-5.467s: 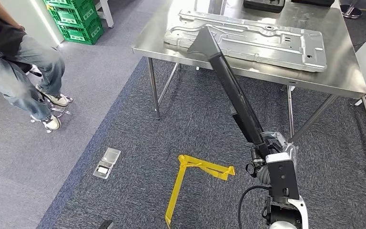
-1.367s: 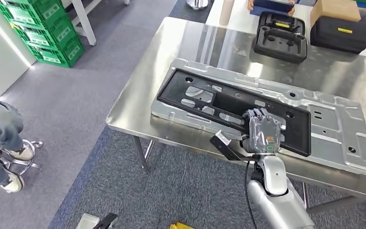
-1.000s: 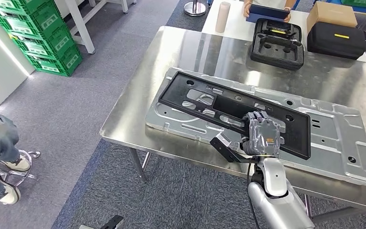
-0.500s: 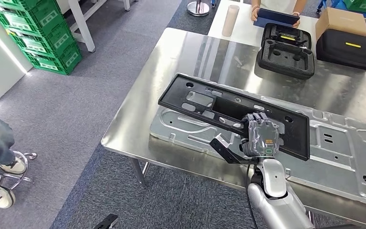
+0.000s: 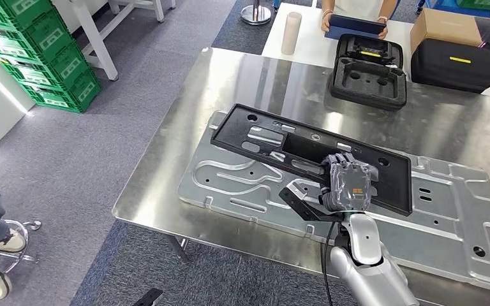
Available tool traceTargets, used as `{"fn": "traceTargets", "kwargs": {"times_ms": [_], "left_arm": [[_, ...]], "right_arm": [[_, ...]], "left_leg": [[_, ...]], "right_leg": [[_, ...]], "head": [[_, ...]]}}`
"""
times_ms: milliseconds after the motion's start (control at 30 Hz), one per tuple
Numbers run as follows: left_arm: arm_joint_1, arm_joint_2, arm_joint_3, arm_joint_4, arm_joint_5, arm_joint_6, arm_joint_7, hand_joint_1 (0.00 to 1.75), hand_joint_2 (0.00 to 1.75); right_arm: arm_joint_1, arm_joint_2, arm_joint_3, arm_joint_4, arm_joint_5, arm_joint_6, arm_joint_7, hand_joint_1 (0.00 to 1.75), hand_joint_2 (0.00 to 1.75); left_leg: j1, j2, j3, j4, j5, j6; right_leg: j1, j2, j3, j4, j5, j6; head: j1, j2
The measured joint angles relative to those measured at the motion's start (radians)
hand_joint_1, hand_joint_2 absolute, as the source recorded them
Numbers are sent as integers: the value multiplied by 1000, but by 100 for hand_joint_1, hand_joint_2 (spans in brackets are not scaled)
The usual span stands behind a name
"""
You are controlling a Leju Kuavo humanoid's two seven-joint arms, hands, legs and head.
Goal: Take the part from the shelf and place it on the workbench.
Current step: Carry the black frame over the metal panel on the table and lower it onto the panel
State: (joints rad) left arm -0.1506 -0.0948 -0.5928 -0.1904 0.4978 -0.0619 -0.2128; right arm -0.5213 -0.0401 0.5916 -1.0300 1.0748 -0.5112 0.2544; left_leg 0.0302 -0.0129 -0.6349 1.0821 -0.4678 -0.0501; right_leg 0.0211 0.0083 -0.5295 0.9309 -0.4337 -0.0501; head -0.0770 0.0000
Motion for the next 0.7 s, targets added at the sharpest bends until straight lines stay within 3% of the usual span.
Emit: {"fn": "traceTargets", "kwargs": {"times_ms": [67, 100, 133, 200, 233, 333, 367, 400, 433, 467, 533, 600, 700], "left_arm": [[-1, 3, 0, 0, 0, 2, 2, 0, 0], [-1, 4, 0, 0, -1, 5, 4, 0, 44], [0, 4, -1, 0, -3, 9, 6, 0, 44], [-2, 4, -3, 0, -8, 17, 13, 0, 44], [-4, 3, -4, 0, -11, 20, 17, 0, 0], [-9, -3, -5, 0, -14, 21, 26, 0, 0], [-9, -5, -5, 0, -13, 20, 26, 0, 0], [-8, -6, -5, 0, -13, 20, 24, 0, 0], [-8, -6, -5, 0, -13, 19, 22, 0, 0], [-8, -6, -5, 0, -12, 19, 20, 0, 0], [-9, -6, -6, 0, -12, 18, 18, 0, 0], [-10, -8, -7, 0, -12, 17, 18, 0, 0], [-10, -11, -7, 0, -11, 16, 18, 0, 0]], "right_arm": [[-1, -1, 0, 1, -3, 0, 4, 87, 87], [-1, -1, 1, 1, -5, 1, 6, 44, 44], [-1, -1, 2, 2, -6, 2, 7, 0, 0], [-1, -2, 3, 1, -6, 2, 9, 0, 0], [-3, -2, 4, 1, -6, 3, 10, 0, 0], [-7, -4, 4, 1, -7, 3, 11, 0, 0], [-5, -4, 5, 2, -7, 3, 12, 0, 0], [-4, -4, 6, 2, -8, 3, 12, 0, 0], [-3, -4, 6, 3, -9, 3, 12, 0, 0], [-4, -5, 6, 3, -10, 3, 12, 0, 0], [-9, -5, 6, 4, -12, 3, 12, 0, 0], [-15, -5, 6, 4, -17, 3, 12, 0, 0], [-15, -3, 6, 3, -22, 3, 10, 0, 0]], "left_leg": [[-1, -1, 11, -66, 27, 8], [-4, -2, 11, -65, 19, 18], [-5, -1, 10, -63, 17, 30], [-1, -1, 15, -57, 24, 42], [2, -1, 17, -59, 24, 45], [8, -1, 22, -62, 21, 49], [8, -1, 22, -62, 20, 49], [9, -1, 23, -62, 19, 49], [9, -2, 26, -62, 18, 48], [9, -3, 29, -63, 16, 47], [8, -4, 39, -70, 16, 43], [11, -4, 44, -80, 19, 33], [12, -2, 50, -92, 21, 13]], "right_leg": [[-1, 2, -9, 34, -24, 13], [0, 3, -14, 46, -32, 17], [0, 3, -19, 55, -38, 20], [-1, 4, -28, 73, -52, 28], [-3, 3, -41, 99, -67, 35], [-18, -2, -138, 283, -139, 60], [-24, -4, -173, 339, -150, 64], [-27, -6, -193, 362, -144, 65], [-29, -7, -193, 343, -118, 64], [-29, -7, -173, 286, -77, 58], [-23, -7, -107, 137, -9, 39], [-14, -8, -68, 53, 9, 22], [-11, -8, -46, 19, 14, 18]], "head": [[0, 0], [0, 0], [1, 0], [1, 0], [2, 0], [6, 0], [6, 0], [6, 0], [6, 0], [6, 0], [5, 0], [7, 0], [8, 0]]}}
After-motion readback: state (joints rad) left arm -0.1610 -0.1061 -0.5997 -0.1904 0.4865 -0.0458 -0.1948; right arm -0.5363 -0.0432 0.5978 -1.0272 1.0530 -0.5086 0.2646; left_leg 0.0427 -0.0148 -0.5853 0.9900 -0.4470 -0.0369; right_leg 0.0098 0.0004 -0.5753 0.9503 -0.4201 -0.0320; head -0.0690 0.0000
